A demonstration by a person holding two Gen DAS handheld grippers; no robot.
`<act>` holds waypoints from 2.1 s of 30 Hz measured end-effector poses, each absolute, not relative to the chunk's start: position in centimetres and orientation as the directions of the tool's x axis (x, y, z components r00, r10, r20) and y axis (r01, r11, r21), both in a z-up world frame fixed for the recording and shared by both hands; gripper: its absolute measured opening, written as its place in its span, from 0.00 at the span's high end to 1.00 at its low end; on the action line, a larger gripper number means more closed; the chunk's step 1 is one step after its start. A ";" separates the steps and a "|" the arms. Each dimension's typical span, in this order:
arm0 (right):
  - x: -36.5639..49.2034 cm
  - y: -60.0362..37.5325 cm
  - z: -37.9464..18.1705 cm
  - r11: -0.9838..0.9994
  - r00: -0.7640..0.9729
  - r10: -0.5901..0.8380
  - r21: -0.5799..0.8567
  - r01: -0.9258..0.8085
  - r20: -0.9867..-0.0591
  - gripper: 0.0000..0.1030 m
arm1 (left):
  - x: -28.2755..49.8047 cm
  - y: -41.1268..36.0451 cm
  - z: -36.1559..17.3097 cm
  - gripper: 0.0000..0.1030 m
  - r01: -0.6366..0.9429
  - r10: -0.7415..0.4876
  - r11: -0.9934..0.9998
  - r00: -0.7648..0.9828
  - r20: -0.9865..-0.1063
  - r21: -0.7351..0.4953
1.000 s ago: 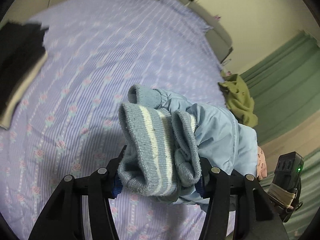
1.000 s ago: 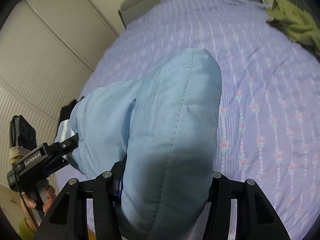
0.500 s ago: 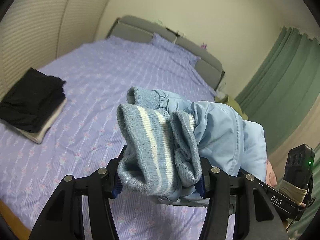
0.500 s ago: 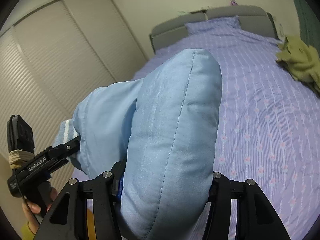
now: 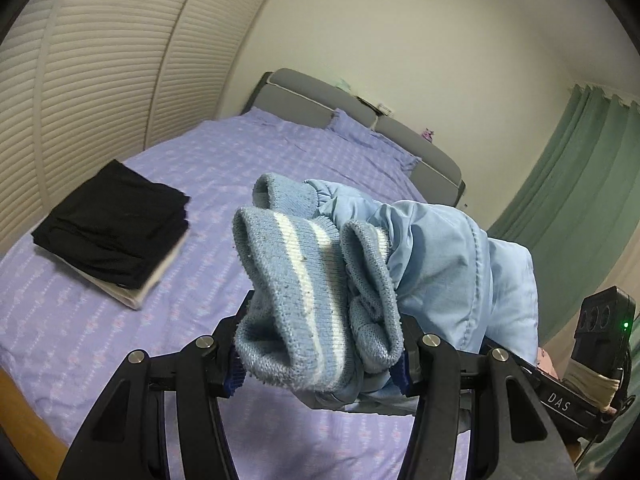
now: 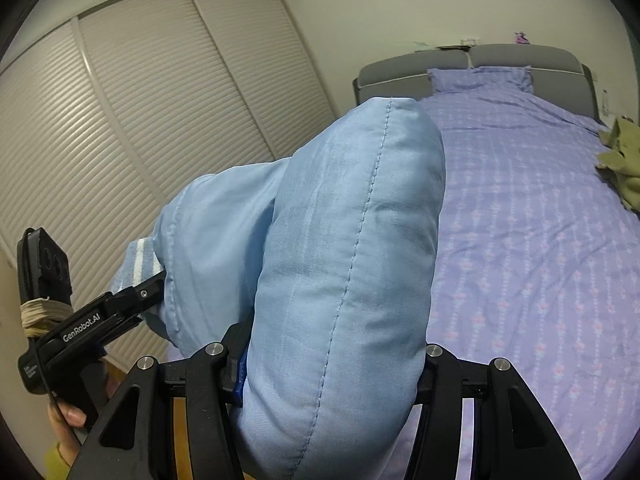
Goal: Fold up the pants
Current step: 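Carry the pants with the left gripper onto the black clothes stack, release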
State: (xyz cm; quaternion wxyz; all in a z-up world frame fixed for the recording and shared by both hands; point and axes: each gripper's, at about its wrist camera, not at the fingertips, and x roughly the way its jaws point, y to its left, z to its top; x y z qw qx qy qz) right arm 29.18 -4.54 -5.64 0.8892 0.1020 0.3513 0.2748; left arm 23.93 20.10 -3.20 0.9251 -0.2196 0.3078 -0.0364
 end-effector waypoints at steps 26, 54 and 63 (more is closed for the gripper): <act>38.4 26.4 -9.3 0.789 0.528 0.613 0.489 -0.372 -0.588 0.48 | 35.8 55.5 -5.1 0.47 0.040 -0.350 0.891 0.696 -0.627 -0.452; 55.2 39.1 -22.8 0.896 0.338 0.401 0.288 -0.339 -0.851 0.35 | 53.4 64.0 -23.3 0.57 -0.079 -0.230 0.956 0.397 -0.888 -0.283; 54.7 35.8 -21.7 0.930 0.426 0.360 0.283 -0.235 -0.830 0.21 | 53.5 62.6 -23.9 0.42 -0.092 -0.142 0.977 0.390 -0.910 -0.192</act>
